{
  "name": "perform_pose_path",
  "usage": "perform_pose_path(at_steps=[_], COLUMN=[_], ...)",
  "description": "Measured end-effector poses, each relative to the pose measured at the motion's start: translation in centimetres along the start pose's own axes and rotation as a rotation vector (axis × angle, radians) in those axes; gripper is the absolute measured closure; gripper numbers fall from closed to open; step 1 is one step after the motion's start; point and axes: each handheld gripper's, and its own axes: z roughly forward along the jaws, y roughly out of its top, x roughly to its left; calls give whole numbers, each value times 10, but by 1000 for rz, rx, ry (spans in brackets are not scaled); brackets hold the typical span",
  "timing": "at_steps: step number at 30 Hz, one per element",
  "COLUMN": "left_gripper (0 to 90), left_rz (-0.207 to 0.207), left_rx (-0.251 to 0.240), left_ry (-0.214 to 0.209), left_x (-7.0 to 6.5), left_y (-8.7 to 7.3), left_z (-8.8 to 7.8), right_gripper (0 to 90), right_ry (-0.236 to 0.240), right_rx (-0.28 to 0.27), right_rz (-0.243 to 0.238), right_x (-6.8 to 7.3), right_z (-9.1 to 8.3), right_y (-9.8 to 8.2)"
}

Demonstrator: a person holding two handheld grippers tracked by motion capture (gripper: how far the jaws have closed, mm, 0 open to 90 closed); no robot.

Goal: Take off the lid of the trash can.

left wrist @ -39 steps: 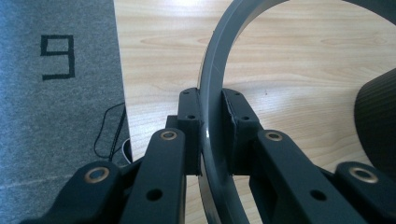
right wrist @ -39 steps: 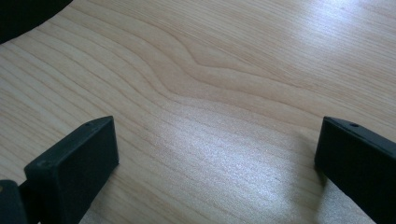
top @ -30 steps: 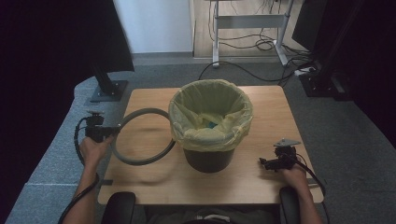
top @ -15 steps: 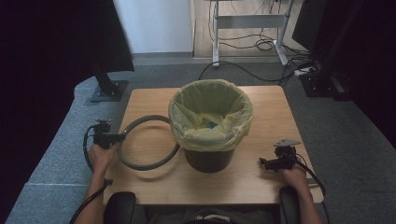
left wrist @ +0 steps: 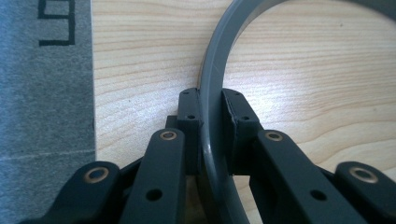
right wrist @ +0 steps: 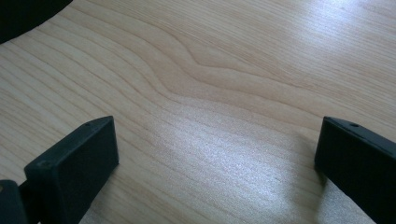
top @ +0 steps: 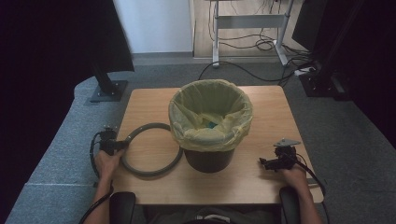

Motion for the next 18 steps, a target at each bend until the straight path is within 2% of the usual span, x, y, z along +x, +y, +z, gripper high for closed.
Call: perform_pose_path(at_steps=[1, 5, 7, 9, 15, 17, 18], left_gripper=[784, 761, 729, 629, 379, 296, 262], left_rz=[5, 84, 101, 119, 215, 246, 244], left_rx=[-5, 3, -12, -28, -48, -63, -76], left_ry=[1, 37, 29, 14, 18, 32, 28], left_x=[-1, -7, -8, -10, -22, -27, -28], left_y=[0, -1, -2, -4, -12, -15, -17], left_z=[0, 1, 2, 3, 7, 10, 12], right_gripper=[0, 0, 0, 0, 0, 0, 0], right_ry=[0, 1, 1, 1, 1, 1, 1], right_rx=[0, 0, 0, 0, 0, 0, 0], right_rz=[-1, 0, 1, 1, 0, 0, 1], right_x=[0, 0, 0, 0, 0, 0, 0], right_z=[0, 0, 0, 0, 0, 0, 0], right_y=[0, 0, 0, 0, 0, 0, 0])
